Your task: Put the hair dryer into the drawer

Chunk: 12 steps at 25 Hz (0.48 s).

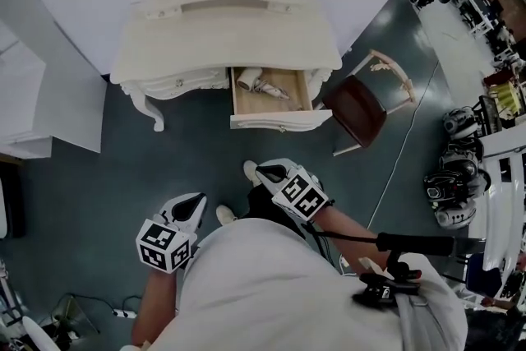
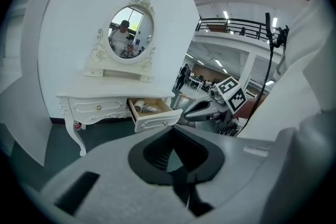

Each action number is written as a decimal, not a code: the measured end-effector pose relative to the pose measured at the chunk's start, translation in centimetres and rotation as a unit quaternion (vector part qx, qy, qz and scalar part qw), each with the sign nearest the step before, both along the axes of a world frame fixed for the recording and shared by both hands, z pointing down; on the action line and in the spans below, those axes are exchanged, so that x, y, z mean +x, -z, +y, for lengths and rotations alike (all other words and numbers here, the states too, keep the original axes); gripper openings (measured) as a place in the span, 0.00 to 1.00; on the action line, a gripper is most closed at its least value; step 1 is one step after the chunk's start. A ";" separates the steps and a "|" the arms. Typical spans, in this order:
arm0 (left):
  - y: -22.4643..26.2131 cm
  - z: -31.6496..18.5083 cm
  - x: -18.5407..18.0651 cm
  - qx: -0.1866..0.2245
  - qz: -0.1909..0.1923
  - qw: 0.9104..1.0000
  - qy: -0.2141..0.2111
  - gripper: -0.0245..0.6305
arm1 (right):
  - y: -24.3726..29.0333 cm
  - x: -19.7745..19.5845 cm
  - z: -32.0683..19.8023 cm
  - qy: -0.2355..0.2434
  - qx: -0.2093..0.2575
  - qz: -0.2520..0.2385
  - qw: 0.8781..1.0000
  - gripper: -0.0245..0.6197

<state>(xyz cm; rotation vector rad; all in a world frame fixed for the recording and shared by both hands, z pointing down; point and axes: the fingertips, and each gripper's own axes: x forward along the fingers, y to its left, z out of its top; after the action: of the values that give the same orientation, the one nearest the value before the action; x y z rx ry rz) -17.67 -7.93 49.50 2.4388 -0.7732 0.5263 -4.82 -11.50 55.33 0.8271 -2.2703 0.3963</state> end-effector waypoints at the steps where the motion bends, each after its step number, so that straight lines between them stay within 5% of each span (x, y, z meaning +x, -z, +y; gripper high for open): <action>1: 0.0 0.1 0.0 0.001 -0.001 1.000 -0.002 0.04 | 0.3 -0.4 0.3 0.003 0.001 -0.005 1.000 0.04; 12: -0.7 1.3 -1.5 -0.002 -0.008 1.000 -0.006 0.04 | 1.4 -3.5 1.6 0.026 0.012 -0.013 1.000 0.04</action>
<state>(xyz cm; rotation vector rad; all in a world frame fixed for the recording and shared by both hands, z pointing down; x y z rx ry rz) -19.21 -6.67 50.16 2.4409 -0.7636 0.5512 -8.33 -9.88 53.96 0.7767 -2.3195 0.3595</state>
